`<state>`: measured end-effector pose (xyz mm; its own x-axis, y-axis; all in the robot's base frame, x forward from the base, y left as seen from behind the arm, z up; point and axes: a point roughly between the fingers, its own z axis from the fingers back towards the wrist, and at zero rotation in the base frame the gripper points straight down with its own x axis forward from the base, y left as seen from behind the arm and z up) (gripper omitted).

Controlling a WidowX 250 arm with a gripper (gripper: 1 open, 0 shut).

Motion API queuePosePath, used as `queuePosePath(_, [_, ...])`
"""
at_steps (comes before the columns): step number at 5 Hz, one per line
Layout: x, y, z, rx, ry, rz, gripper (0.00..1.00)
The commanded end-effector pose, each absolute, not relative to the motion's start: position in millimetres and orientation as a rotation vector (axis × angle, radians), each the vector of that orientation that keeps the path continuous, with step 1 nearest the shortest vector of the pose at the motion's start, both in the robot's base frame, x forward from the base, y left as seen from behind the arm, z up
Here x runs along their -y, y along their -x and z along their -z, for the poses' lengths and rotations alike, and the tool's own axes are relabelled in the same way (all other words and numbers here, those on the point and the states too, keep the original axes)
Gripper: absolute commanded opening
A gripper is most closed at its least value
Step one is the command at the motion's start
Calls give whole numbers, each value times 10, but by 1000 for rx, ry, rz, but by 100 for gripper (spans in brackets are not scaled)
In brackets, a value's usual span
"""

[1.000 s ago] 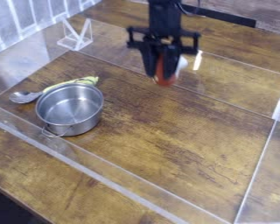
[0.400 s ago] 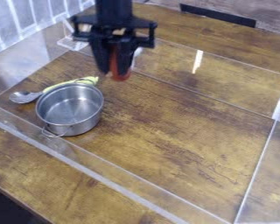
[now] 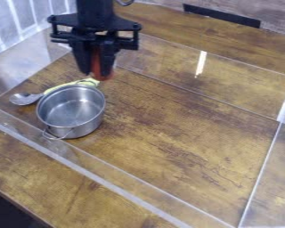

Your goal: Put the mushroom in the silver pot

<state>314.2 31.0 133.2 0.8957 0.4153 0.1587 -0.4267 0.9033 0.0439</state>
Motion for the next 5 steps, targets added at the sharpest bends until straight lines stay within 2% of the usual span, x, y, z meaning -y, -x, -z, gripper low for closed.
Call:
queuePosePath(1, [-452,-3108,-1411,219,-90,-492,0])
queuePosePath(2, [-540,-3117,-1236,217,-107,-536,0])
queuePosePath(4, [-516,-3107,-1326,208,-123,-488,0])
queuePosePath(5, [-424,-3157,-1294,199,-137,-541,0])
